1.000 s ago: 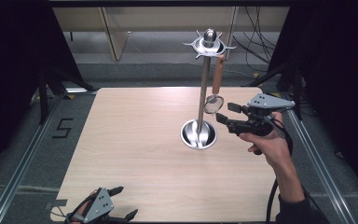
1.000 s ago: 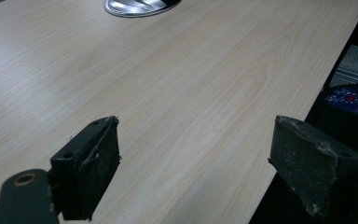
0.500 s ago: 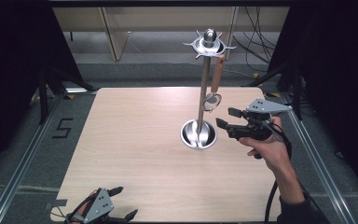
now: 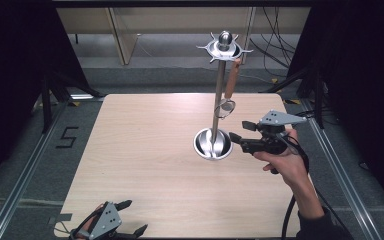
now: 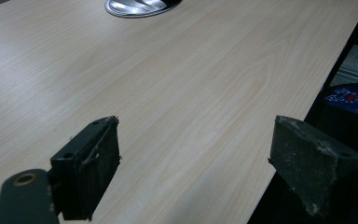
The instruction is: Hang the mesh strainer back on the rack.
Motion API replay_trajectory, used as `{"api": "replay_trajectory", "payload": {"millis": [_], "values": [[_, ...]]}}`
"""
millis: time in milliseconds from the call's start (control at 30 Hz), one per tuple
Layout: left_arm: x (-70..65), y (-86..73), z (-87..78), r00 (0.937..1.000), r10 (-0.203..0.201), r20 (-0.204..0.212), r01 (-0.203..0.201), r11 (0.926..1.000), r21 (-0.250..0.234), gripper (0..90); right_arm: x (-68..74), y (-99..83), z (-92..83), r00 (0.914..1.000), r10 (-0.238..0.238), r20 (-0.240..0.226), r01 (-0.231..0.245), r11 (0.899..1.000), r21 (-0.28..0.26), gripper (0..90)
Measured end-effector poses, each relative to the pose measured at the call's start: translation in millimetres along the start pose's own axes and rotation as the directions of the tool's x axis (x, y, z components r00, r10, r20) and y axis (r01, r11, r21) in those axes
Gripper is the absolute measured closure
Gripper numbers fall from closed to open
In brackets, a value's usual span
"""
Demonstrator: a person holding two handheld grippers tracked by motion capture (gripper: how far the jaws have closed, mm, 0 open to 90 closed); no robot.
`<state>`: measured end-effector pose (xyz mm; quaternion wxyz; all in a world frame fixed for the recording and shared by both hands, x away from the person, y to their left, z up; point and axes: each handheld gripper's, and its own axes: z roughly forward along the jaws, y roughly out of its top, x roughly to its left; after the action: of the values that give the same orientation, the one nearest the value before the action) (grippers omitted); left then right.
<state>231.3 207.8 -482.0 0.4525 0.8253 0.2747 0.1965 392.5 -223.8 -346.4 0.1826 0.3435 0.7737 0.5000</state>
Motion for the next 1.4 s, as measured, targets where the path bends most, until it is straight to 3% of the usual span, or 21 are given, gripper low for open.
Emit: {"api": "replay_trajectory", "payload": {"millis": [33, 267, 300, 400, 433, 533, 633, 667, 767, 800, 900, 933, 1033, 1100, 1200, 1267, 1400], "values": [[1.3, 0.4, -0.2, 0.9997, 0.023, 0.001, -0.023, 0.9997, 0.0, 15.2, 0.6, -1.1, 1.7, 1.0, 0.005, -0.003, -0.005, 1.0, -0.007, 36.4], [0.6, 0.3, -0.3, 0.9999, 0.013, 0.001, -0.013, 0.9999, 0.005, 15.2, 4.3, -7.0, 3.7, 1.0, -0.001, -0.008, 0.001, 1.0, 0.017, 36.0], [1.4, 0.6, -0.3, 0.9997, 0.025, 0.003, -0.025, 0.9997, 0.007, 15.2, 3.1, -7.8, 4.4, 0.9997, -0.019, -0.015, 0.019, 1.0, 0.017, 36.0], [1.3, 0.6, -0.2, 0.9997, 0.023, 0.007, -0.024, 0.9997, 0.008, 15.2, 5.6, -10.2, 5.6, 0.9998, -0.004, -0.017, 0.005, 1.0, 0.029, 36.0], [1.3, 0.5, 0.0, 0.9997, 0.023, 0.005, -0.023, 0.9997, 0.006, 15.2, 5.0, -10.9, 6.8, 0.9997, -0.023, -0.006, 0.023, 1.0, 0.016, 36.0], [1.4, 0.4, -0.2, 0.9997, 0.023, 0.003, -0.023, 0.9997, 0.008, 15.2, 8.1, -12.8, 7.5, 0.9998, -0.007, -0.021, 0.008, 0.999, 0.045, 35.7], [1.4, 0.5, -0.2, 0.9997, 0.023, 0.003, -0.023, 0.9997, 0.007, 15.2, 8.1, -15.3, 10.9, 0.9992, -0.025, -0.03, 0.026, 0.999, 0.037, 35.4], [1.4, 0.5, -0.2, 0.9997, 0.023, 0.004, -0.023, 0.9997, 0.006, 15.2, 10.0, -16.1, 10.4, 0.9995, -0.007, -0.031, 0.009, 0.999, 0.052, 35.3], [1.4, 0.5, -0.3, 0.9997, 0.023, 0.004, -0.023, 0.9997, 0.007, 15.2, 9.4, -18.8, 12.6, 0.999, -0.03, -0.034, 0.032, 0.997, 0.064, 35.0], [1.4, 0.5, -0.3, 0.9997, 0.023, 0.004, -0.023, 0.9997, 0.006, 15.2, 11.8, -20.6, 13.5, 0.9995, -0.005, -0.03, 0.007, 0.998, 0.064, 34.9], [1.5, 0.5, -0.2, 0.9997, 0.024, 0.003, -0.024, 0.9997, 0.006, 15.2, 10.4, -22.3, 15.0, 0.9987, -0.028, -0.042, 0.031, 0.997, 0.064, 34.6], [1.5, 0.4, -0.1, 0.9997, 0.023, 0.002, -0.023, 0.9997, 0.004, 15.2, 13.1, -23.7, 14.8, 0.9989, -0.001, -0.047, 0.005, 0.997, 0.079, 34.4], [1.3, 0.4, 0.1, 0.9998, 0.022, 0.003, -0.022, 0.9998, 0.002, 15.2, 13.2, -25.0, 15.6, 0.9986, -0.006, -0.053, 0.01, 0.997, 0.07, 34.2], [1.2, 0.4, 0.1, 0.9997, 0.022, 0.005, -0.022, 0.9997, 0.003, 15.2, 15.3, -25.8, 15.9, 0.9968, 0.021, -0.077, -0.016, 0.998, 0.066, 34.1], [1.2, 0.5, -0.1, 0.9998, 0.021, 0.005, -0.021, 0.9998, 0.005, 15.2, 18.8, -27.2, 18.1, 0.9955, 0.019, -0.093, -0.014, 0.998, 0.055, 33.8], [1.5, 0.5, -0.3, 0.9997, 0.024, 0.003, -0.024, 0.9997, 0.007, 15.2, 18.4, -27.8, 19.2, 0.9954, -0.014, -0.094, 0.019, 0.998, 0.054, 33.7], [1.3, 0.5, -0.3, 0.9997, 0.022, 0.003, -0.022, 0.9997, 0.006, 15.2, 20.7, -31.3, 21.4, 0.9947, 0.006, -0.103, 0.001, 0.998, 0.069, 33.6]]}}
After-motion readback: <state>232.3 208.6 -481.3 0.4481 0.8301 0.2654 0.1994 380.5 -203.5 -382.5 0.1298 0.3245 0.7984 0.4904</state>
